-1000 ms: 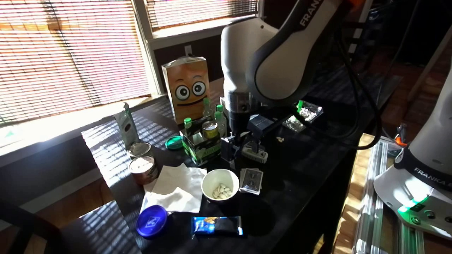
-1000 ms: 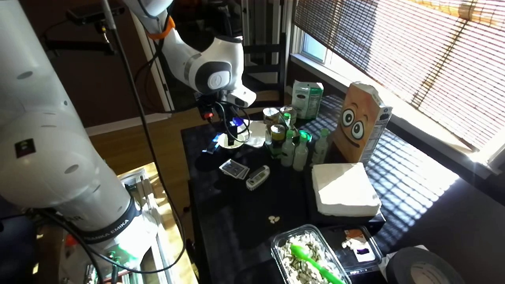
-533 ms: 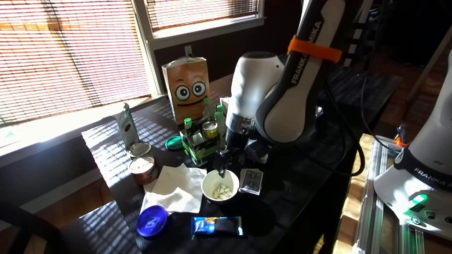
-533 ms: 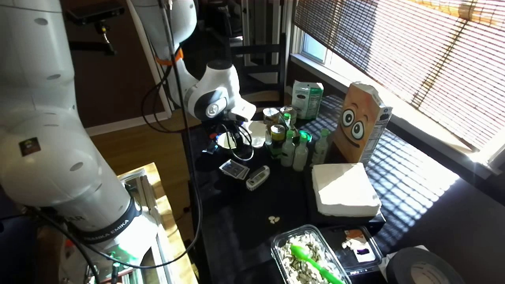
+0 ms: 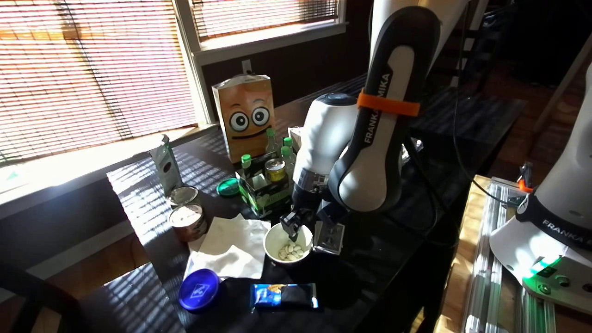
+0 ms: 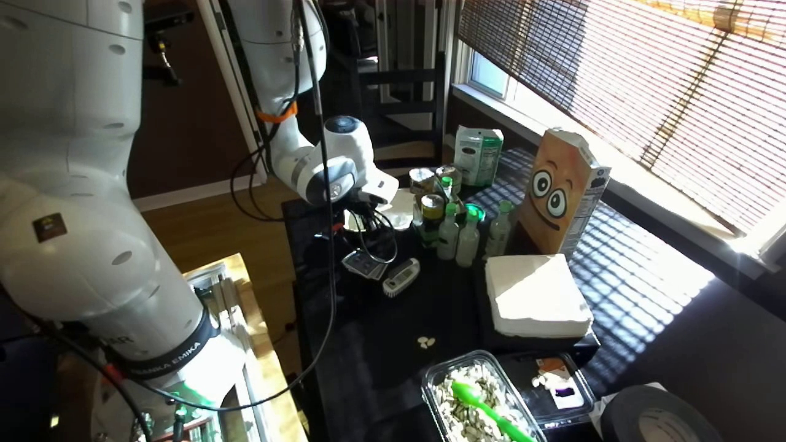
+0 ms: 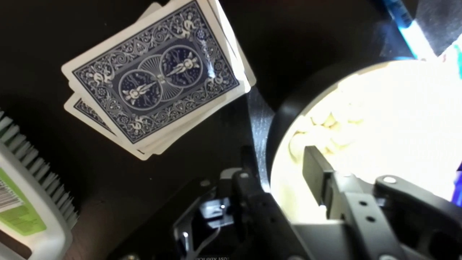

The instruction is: Pour the contents from the black bowl into the transparent bowl

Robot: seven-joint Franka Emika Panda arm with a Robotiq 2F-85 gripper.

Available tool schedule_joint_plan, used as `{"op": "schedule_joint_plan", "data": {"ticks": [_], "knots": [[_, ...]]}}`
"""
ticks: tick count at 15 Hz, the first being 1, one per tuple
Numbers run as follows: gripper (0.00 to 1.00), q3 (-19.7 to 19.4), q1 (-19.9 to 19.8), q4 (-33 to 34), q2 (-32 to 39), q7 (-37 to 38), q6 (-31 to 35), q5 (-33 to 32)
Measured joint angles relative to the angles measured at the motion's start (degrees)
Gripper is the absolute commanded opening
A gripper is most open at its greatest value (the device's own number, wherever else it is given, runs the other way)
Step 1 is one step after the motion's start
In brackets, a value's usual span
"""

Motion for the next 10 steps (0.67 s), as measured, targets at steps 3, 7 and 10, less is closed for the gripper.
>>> {"op": "schedule_joint_plan", "data": {"ticks": [3, 7, 10], "knots": [[0.0, -0.55, 1.0, 0.62, -0.14, -0.98, 0.0, 0.02], [0.02, -1.84, 2.76, 0.81, -0.94, -2.29, -0.07, 0.04], [0.02, -2.24, 3.3, 0.69, -1.5, -2.46, -0.57, 0.13]]}}
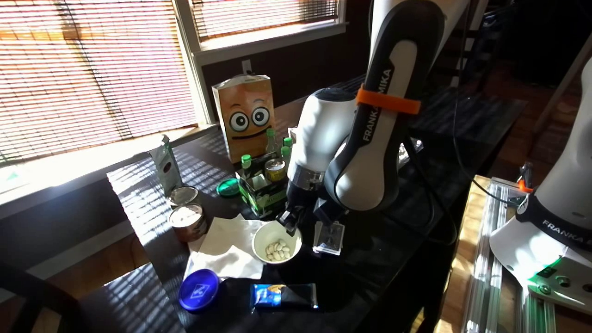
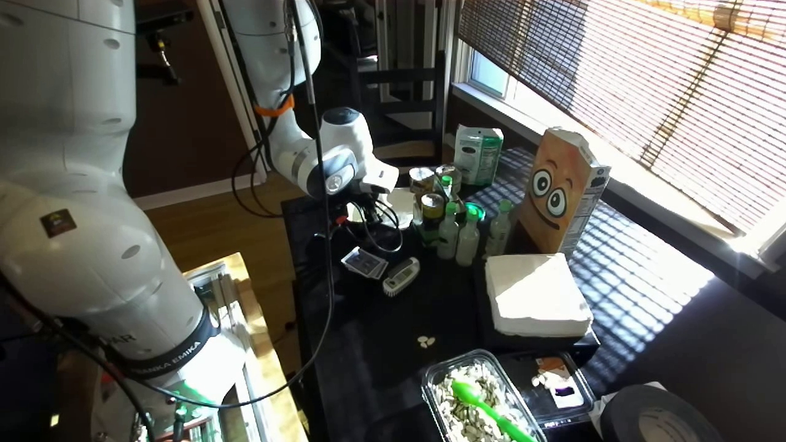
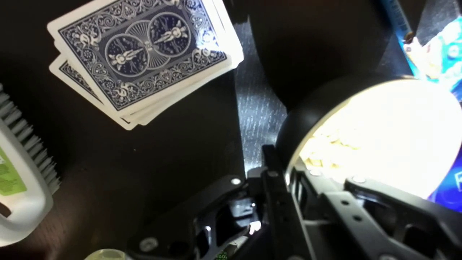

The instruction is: Pour the contents from the black bowl into the transparent bowl

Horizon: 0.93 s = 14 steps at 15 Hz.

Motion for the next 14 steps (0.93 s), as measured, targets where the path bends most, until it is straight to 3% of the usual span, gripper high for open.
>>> {"op": "schedule_joint_plan", "data": {"ticks": [3, 7, 9, 11, 12, 14], "knots": [[0.02, 1.09, -0.84, -2.28, -3.54, 0.08, -1.29, 0.75], [0.02, 3.71, -2.82, -10.62, -13.6, 2.41, -2.75, 5.83], [0.02, -3.85, 2.68, -11.92, -17.63, 5.02, -6.47, 6.96], [0.08, -13.43, 7.58, -11.65, -18.48, 11.46, -7.61, 1.26], [0.08, -15.31, 8.16, -11.64, -18.32, 12.15, -7.61, 0.16], [0.02, -14.5, 7.62, -11.63, -18.18, 11.6, -7.61, 0.3]]}}
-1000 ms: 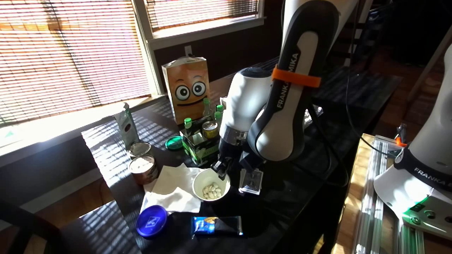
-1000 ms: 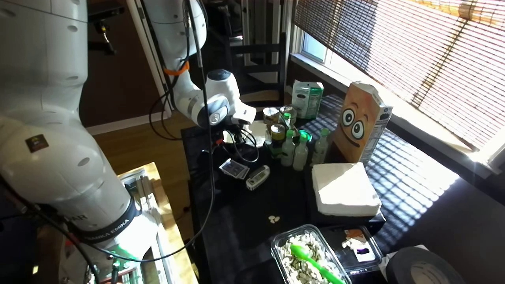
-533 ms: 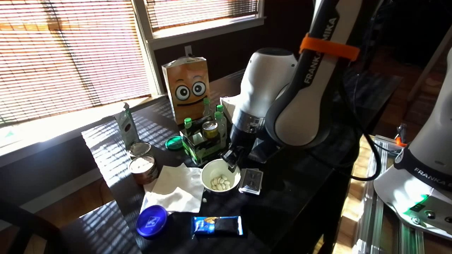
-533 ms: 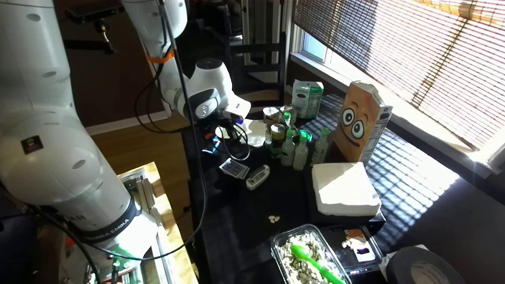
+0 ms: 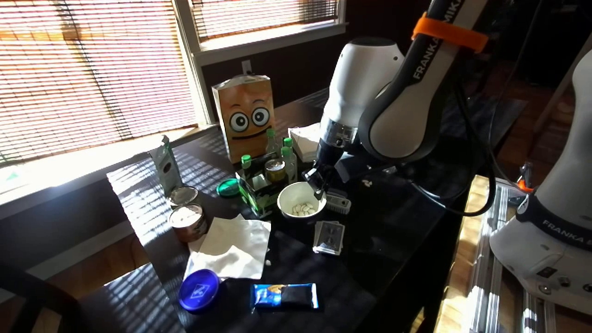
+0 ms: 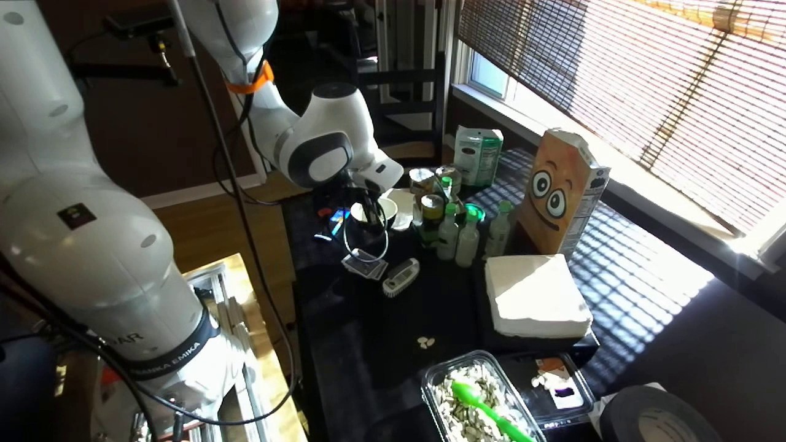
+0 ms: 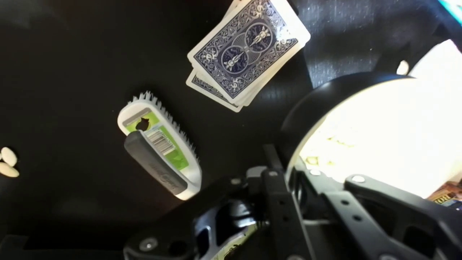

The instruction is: Pour the contents from the black bowl into the transparent bowl

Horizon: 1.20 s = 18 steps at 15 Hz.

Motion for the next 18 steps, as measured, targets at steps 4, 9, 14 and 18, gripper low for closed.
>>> {"op": "schedule_joint_plan", "data": {"ticks": [4, 9, 14, 18], "knots": [[0.02, -8.88, 4.43, 0.44, 2.39, 6.64, 1.69, -6.1], [0.02, -28.15, 11.09, 0.7, 3.87, 12.0, 1.67, -6.96], [0.02, -42.4, 17.19, 0.68, 4.01, 19.5, 1.45, -6.66], [0.02, -57.06, 28.85, 0.61, 7.13, 27.26, 2.61, -6.25]]}}
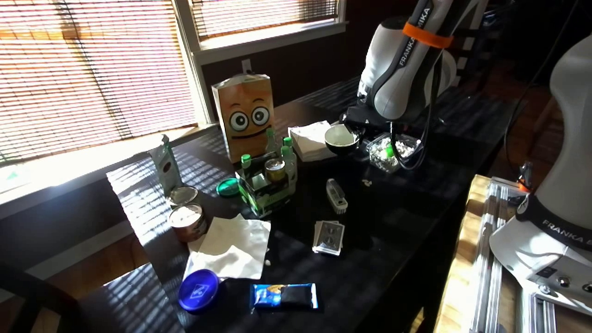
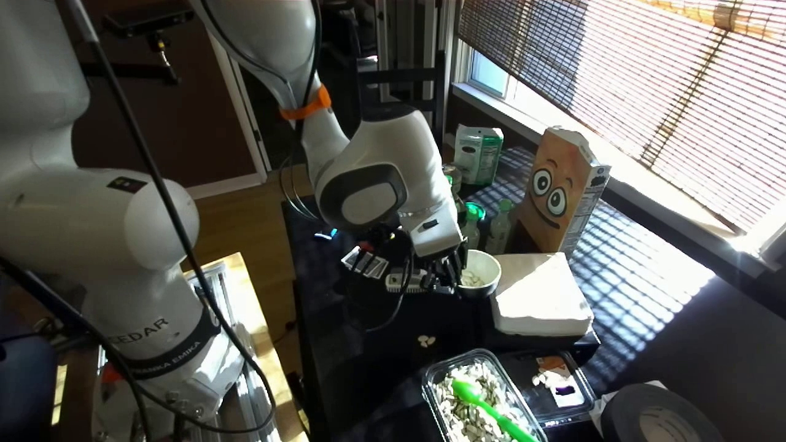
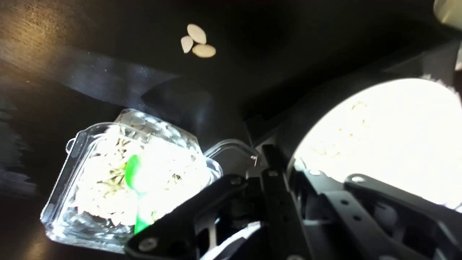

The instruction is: Pour the contents from the black bowl into the transparent bowl

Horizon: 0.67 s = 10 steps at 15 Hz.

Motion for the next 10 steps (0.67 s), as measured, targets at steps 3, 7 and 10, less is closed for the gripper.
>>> {"op": "schedule_joint_plan", "data": {"ticks": [3, 7, 10], "knots": [[0.02, -12.13, 11.68, -0.11, 4.45, 4.3, -0.76, 2.83], [0.02, -26.41, 26.37, -0.13, 11.32, 7.6, -8.29, 8.45], [0.08, -33.2, 35.01, -0.05, 17.28, 9.54, -16.92, 11.29]]}}
